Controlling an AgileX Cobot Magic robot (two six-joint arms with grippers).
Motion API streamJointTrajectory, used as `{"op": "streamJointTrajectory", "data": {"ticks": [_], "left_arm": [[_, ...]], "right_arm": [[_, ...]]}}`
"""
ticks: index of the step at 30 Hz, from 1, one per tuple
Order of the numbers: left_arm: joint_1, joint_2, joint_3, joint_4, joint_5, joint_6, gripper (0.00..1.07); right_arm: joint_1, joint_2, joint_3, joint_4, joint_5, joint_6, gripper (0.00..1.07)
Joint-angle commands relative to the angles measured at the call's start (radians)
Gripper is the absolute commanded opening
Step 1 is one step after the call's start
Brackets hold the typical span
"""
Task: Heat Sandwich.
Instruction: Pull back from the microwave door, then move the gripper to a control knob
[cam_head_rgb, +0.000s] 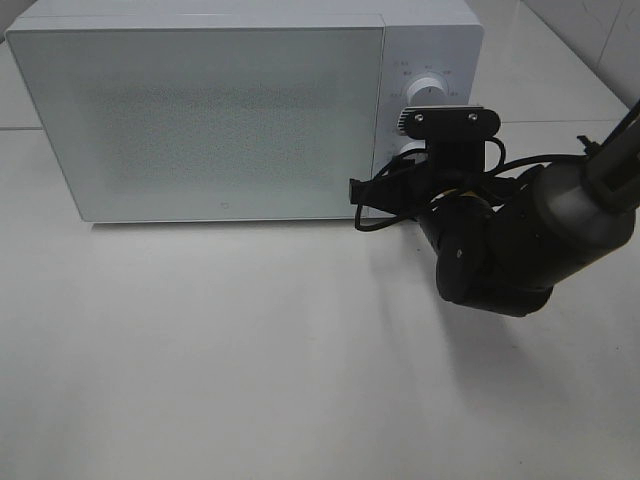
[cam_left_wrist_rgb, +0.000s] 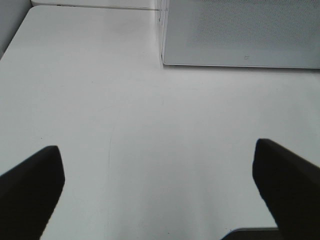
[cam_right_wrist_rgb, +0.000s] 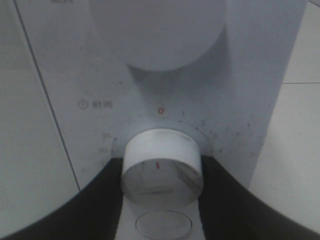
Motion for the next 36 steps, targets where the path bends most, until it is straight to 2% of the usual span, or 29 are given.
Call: {"op": "streamJointTrajectory", "data": {"ticks": [1, 14, 28, 36], "left_arm": [[-0.001, -0.015, 0.004, -0.002, -0.014, -0.001, 0.98], [-0.001, -0.015, 0.004, -0.002, -0.014, -0.001, 0.98], [-0.001, -0.015, 0.004, -0.002, -0.014, -0.001, 0.98], [-0.001, -0.015, 0.004, -0.002, -0.014, -0.001, 0.98]], "right_arm": [[-0.004, -0.020, -0.011, 0.004, -0.046, 0.001, 0.16], [-0.004, -0.022, -0.011, 0.006, -0.050, 0.115, 0.16], [-0.006, -0.036, -0.011, -0.008, -0.117, 0.537, 0.16], [-0.006, -0.036, -0.011, -0.012, -0.262, 0.836, 0.17]]}}
